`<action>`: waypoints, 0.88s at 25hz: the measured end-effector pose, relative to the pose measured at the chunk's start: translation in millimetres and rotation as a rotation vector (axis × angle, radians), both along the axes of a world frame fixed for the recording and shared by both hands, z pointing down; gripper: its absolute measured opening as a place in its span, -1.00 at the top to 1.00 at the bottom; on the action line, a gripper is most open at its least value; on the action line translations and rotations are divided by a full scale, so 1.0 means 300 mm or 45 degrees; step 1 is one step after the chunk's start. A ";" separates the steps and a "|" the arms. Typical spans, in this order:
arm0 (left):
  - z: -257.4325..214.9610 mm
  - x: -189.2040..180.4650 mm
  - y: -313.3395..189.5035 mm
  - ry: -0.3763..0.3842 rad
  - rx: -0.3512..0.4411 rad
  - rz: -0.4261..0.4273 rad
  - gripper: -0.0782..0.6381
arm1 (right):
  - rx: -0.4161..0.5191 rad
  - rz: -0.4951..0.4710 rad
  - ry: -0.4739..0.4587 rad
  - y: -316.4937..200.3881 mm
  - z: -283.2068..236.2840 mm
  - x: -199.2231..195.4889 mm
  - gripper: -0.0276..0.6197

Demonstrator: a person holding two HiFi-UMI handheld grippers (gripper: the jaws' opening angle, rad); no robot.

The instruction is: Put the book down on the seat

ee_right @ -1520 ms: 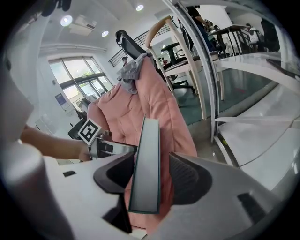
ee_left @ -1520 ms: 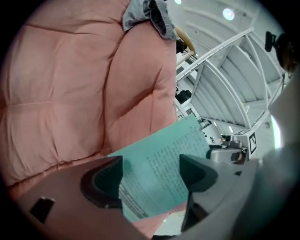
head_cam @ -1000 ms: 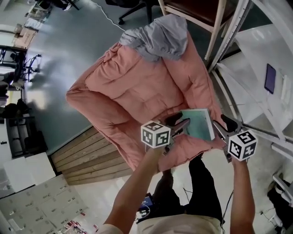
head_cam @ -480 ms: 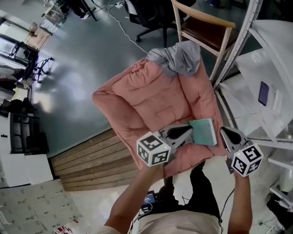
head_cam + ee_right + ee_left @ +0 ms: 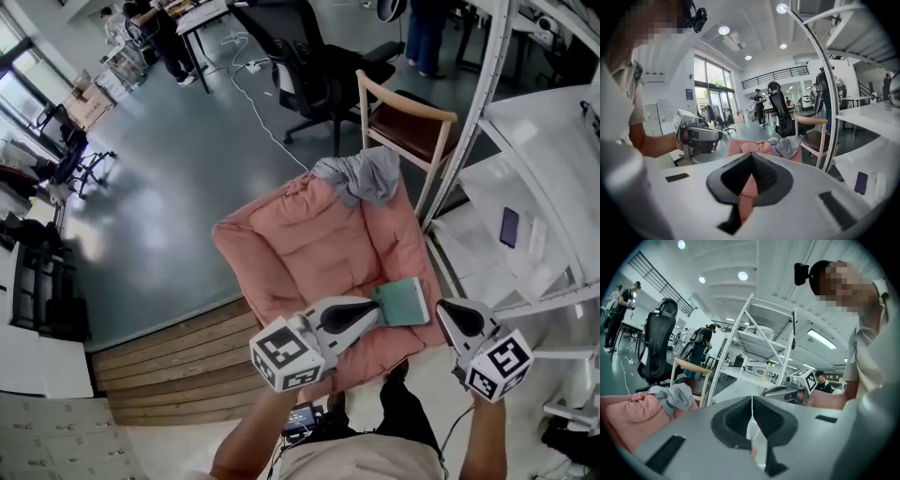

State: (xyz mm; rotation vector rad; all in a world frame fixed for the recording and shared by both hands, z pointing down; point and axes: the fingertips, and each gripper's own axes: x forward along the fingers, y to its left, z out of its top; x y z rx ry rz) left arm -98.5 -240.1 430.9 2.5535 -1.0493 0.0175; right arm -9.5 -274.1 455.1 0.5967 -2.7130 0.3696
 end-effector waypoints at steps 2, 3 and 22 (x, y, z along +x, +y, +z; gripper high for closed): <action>-0.082 -0.009 0.060 -0.005 0.043 0.011 0.74 | 0.044 -0.012 -0.007 0.053 -0.090 -0.007 0.96; -0.120 -0.014 0.087 -0.009 0.061 0.015 0.74 | 0.067 -0.016 -0.010 0.077 -0.133 -0.011 0.96; -0.524 -0.077 0.468 -0.048 0.362 0.107 0.74 | 0.402 -0.042 0.045 0.433 -0.576 -0.066 0.96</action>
